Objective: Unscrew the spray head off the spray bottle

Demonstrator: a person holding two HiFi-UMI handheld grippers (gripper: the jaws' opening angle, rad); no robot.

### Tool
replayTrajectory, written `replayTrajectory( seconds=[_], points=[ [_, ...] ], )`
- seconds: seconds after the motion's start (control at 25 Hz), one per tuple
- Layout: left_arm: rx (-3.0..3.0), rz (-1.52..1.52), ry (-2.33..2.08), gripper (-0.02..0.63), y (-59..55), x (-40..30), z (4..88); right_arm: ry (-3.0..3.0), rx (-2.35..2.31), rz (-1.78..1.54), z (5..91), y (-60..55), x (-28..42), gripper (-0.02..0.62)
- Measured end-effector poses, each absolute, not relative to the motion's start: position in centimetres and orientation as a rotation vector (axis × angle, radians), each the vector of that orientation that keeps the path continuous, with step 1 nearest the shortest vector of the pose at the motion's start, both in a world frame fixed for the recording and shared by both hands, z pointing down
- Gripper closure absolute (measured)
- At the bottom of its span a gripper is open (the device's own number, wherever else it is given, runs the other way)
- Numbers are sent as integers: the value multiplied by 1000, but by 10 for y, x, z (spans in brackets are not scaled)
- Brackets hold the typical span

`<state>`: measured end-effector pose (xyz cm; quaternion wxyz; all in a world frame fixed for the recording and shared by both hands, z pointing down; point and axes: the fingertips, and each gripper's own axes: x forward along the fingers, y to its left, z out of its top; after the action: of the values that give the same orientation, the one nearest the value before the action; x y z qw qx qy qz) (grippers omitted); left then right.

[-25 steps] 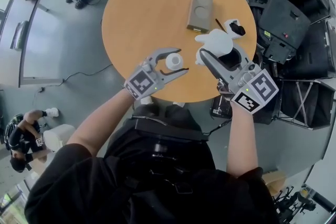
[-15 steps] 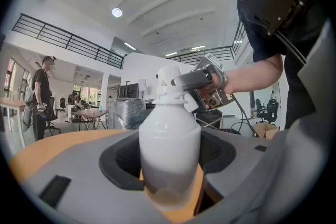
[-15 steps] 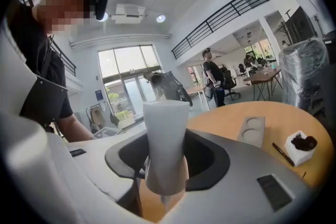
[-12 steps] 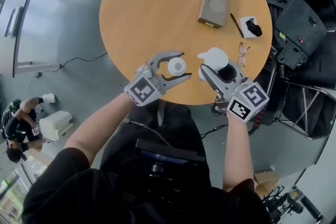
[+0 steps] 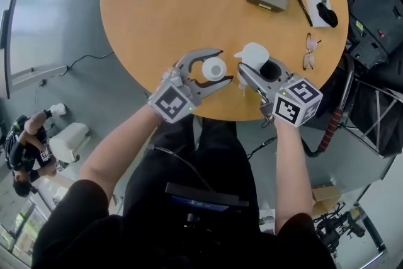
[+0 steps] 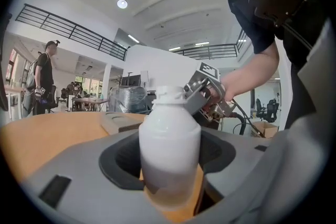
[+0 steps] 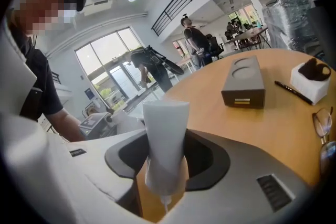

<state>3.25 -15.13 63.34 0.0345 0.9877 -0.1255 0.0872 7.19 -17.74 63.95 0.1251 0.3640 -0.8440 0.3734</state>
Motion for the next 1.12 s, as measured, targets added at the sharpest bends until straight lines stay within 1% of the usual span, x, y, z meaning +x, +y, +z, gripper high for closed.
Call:
replayTrajectory(
  seconds=[0.16,0.4,0.76,1.12],
  points=[
    [3020,301,-388,301,-164,45,671,-2387,1026,1163,692,-189,79,390],
    [3044,311,-371,301,-166,49,687,-2323,978,1234,728,-193,67,390],
    [3008,334,-385,301,-176,50,712,-2275,913,1347,752,-201,67,390],
    [2982,342,-382,299,-177,46,723,-2243,916,1294,768,-207,66,388]
  ],
)
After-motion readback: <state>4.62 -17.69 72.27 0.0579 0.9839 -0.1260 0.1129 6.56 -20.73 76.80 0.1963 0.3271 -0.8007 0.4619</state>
